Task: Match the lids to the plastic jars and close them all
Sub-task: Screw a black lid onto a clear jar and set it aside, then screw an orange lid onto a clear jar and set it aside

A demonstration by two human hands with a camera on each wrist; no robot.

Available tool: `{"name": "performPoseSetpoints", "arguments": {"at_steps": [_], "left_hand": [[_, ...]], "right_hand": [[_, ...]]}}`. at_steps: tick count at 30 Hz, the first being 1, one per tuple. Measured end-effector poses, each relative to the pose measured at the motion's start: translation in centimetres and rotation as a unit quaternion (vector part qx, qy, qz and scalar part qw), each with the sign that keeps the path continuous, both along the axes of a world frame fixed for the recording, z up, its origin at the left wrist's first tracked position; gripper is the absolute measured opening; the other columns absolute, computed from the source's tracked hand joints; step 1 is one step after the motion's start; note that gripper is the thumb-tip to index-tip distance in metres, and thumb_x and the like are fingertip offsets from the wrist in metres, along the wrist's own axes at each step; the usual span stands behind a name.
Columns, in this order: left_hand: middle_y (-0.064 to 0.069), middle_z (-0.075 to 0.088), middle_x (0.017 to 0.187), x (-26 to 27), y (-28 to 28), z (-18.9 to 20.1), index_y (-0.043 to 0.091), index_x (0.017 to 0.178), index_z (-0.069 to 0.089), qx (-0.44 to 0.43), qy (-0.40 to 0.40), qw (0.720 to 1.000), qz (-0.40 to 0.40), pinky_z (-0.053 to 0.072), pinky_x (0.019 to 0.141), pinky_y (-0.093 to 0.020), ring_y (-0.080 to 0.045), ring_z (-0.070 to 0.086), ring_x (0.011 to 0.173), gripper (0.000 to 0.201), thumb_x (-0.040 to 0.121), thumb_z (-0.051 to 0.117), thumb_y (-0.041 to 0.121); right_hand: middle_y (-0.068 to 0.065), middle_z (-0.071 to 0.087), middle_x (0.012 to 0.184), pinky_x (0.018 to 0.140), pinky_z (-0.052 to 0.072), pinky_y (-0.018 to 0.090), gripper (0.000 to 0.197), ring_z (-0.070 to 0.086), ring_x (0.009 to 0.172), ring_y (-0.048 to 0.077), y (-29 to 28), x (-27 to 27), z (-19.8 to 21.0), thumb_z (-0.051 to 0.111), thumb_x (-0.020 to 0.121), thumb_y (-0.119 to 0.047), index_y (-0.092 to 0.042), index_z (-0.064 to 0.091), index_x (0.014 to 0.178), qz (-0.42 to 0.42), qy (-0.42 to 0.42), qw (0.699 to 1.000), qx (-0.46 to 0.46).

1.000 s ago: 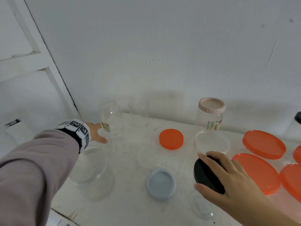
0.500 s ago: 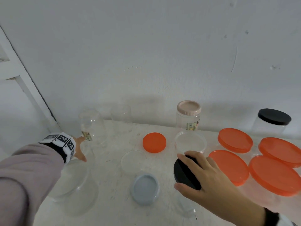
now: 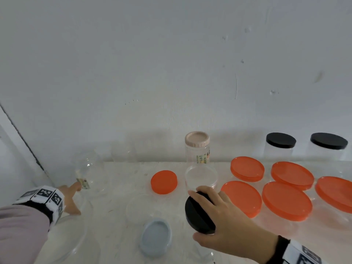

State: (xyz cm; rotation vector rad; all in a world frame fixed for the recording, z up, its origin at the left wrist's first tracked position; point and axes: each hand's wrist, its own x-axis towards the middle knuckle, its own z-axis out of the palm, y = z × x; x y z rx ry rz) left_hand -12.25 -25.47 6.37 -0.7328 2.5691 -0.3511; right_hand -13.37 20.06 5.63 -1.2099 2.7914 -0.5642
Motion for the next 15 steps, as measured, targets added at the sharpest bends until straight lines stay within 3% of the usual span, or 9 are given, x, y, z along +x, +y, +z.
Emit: {"name": "performPoseSetpoints", "arguments": {"at_steps": [5, 8, 11, 15], "left_hand": [[-0.001, 0.043, 0.122, -1.1, 0.7, 2.9, 0.034, 0.141, 0.018, 0.061, 0.098, 0.993, -0.029, 0.046, 0.094, -0.03, -0.021, 0.053, 0.111, 0.116, 0.045, 0.073, 0.068], [-0.002, 0.047, 0.119, -2.2, 0.9, 3.8, 0.04, 0.138, 0.019, 0.09, 0.163, 0.981, -0.062, 0.046, 0.089, -0.033, -0.022, 0.054, 0.108, 0.128, 0.026, 0.068, 0.079], [0.003, 0.051, 0.1, -3.6, -0.5, 3.5, 0.055, 0.125, 0.03, 0.16, 0.274, 0.945, -0.081, 0.044, 0.073, -0.031, -0.014, 0.055, 0.092, 0.119, 0.018, 0.074, 0.084], [-0.002, 0.052, 0.103, -4.2, -0.2, 4.1, 0.069, 0.12, 0.035, 0.242, 0.373, 0.891, -0.095, 0.046, 0.069, -0.034, -0.017, 0.059, 0.085, 0.108, 0.023, 0.084, 0.075]], "right_hand": [[-0.024, 0.005, 0.146, 0.099, 0.035, 0.022, 0.087, 0.031, 0.12, 0.014, 2.2, 0.8, 0.4, 0.056, 0.079, -0.059, -0.045, 0.005, 0.149, -0.017, -0.029, 0.999, -0.024], [-0.036, 0.007, 0.14, 0.102, 0.037, 0.02, 0.09, 0.029, 0.125, 0.002, 5.2, 1.3, 1.1, 0.062, 0.074, -0.06, -0.051, 0.01, 0.147, -0.034, -0.063, 0.996, -0.049], [-0.043, 0.013, 0.133, 0.097, 0.039, 0.014, 0.085, 0.034, 0.122, -0.008, 9.5, 1.7, 2.0, 0.064, 0.068, -0.065, -0.058, 0.017, 0.139, -0.069, -0.071, 0.993, -0.068], [-0.044, 0.02, 0.13, 0.09, 0.038, 0.009, 0.081, 0.035, 0.12, -0.011, 15.5, 1.5, 3.1, 0.061, 0.058, -0.071, -0.064, 0.022, 0.128, -0.14, -0.069, 0.986, -0.054]]}}
